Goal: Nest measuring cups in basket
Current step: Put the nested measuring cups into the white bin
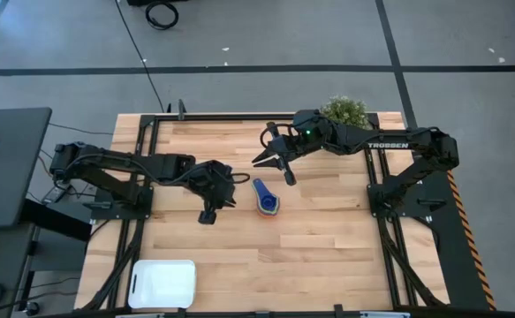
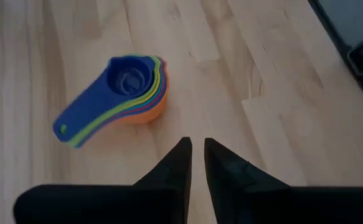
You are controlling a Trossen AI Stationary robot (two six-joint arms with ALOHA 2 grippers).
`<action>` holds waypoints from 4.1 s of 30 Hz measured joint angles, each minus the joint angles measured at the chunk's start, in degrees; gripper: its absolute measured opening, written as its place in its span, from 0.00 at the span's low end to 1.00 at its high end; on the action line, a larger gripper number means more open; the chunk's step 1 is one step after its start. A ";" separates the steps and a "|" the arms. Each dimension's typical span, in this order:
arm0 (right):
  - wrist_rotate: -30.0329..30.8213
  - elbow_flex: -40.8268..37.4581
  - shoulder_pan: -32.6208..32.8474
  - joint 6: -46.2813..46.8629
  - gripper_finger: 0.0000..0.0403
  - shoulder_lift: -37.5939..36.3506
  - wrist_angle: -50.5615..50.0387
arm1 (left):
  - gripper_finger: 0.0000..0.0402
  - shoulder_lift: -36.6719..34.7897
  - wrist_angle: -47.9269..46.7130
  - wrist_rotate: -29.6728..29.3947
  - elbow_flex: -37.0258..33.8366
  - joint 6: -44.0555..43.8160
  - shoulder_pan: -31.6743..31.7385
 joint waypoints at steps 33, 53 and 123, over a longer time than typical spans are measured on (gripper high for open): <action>0.00 0.00 -0.02 0.00 0.14 0.00 0.19 | 0.13 3.78 8.73 6.85 0.02 35.10 2.01; -0.02 -0.13 -0.07 -0.02 0.14 0.00 -0.06 | 0.13 20.95 4.07 10.50 12.90 48.25 5.93; 3.02 0.13 -0.02 0.03 0.14 -0.10 -1.04 | 0.72 27.84 -2.27 0.74 15.74 57.73 1.79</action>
